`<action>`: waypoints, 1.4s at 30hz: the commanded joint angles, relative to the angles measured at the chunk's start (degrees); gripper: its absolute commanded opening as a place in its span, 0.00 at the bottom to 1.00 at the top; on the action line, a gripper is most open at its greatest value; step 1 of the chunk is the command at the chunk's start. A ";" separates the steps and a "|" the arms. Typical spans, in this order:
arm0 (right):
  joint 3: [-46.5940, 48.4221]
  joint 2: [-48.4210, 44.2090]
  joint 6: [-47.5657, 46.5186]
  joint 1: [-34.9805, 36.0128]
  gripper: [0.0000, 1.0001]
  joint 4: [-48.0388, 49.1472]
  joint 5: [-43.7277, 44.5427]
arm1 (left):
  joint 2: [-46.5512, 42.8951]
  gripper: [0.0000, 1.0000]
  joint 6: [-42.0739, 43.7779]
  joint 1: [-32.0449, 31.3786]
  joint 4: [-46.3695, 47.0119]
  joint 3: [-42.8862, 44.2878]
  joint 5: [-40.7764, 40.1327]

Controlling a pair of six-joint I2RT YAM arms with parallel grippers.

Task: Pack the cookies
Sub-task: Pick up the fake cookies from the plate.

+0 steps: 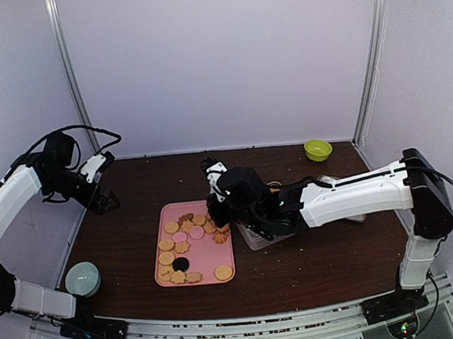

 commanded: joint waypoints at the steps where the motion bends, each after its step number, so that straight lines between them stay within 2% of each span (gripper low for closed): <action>1: 2.61 0.86 1.13 -0.37 0.27 3.52 -1.21 | -1.26 0.98 1.08 0.13 1.92 -0.74 3.81; 18: 3.66 4.15 -1.05 -1.06 0.36 3.55 0.00 | -0.99 0.98 1.44 0.11 1.44 -0.50 8.43; 31: 5.24 5.17 -3.91 -1.07 0.38 3.34 2.11 | -1.08 0.98 1.63 0.05 0.92 -0.34 10.01; 42: 5.60 8.00 -2.80 -1.05 0.37 1.37 -0.05 | -0.69 0.98 2.01 0.11 0.44 -0.06 11.20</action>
